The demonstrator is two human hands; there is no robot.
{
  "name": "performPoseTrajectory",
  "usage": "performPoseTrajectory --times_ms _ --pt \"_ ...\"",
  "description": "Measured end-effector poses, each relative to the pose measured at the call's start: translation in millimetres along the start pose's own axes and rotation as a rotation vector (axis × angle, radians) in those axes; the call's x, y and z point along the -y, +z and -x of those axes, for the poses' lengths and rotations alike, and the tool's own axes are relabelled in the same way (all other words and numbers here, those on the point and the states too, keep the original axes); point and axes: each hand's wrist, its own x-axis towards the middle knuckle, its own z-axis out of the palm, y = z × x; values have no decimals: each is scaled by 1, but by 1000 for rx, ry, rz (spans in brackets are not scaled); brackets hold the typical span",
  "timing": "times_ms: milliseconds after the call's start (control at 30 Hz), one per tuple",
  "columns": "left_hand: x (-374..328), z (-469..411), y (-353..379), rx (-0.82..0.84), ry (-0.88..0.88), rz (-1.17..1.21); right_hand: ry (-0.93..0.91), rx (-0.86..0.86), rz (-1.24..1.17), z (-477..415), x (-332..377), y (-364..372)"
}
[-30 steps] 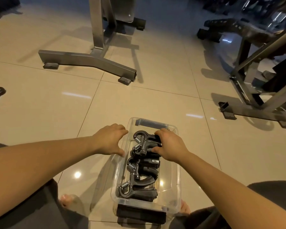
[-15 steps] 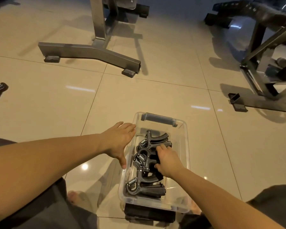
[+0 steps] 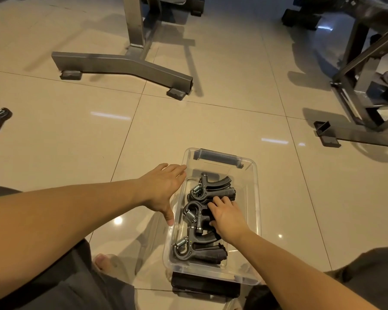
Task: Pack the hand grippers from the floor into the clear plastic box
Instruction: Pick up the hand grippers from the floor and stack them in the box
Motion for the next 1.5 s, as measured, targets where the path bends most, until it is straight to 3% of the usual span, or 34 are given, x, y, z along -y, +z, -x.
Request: performPoseTrajectory --times_ms 333,700,833,1133,1333,1500 --pt "-7 3 -4 11 -43 -42 93 -32 -111 9 8 -6" --pt "-37 31 -35 -15 -113 -83 323 -383 -632 40 42 -97" --pt "-27 61 -73 -10 -202 -14 279 -419 -708 42 62 -146" --pt "10 180 -154 -77 -358 81 36 -333 -587 48 116 -245" --pt "57 229 -124 -136 -416 107 -49 -317 -539 9 179 -266" --pt "152 291 -66 -195 -560 164 -109 -266 -552 -54 276 -265"
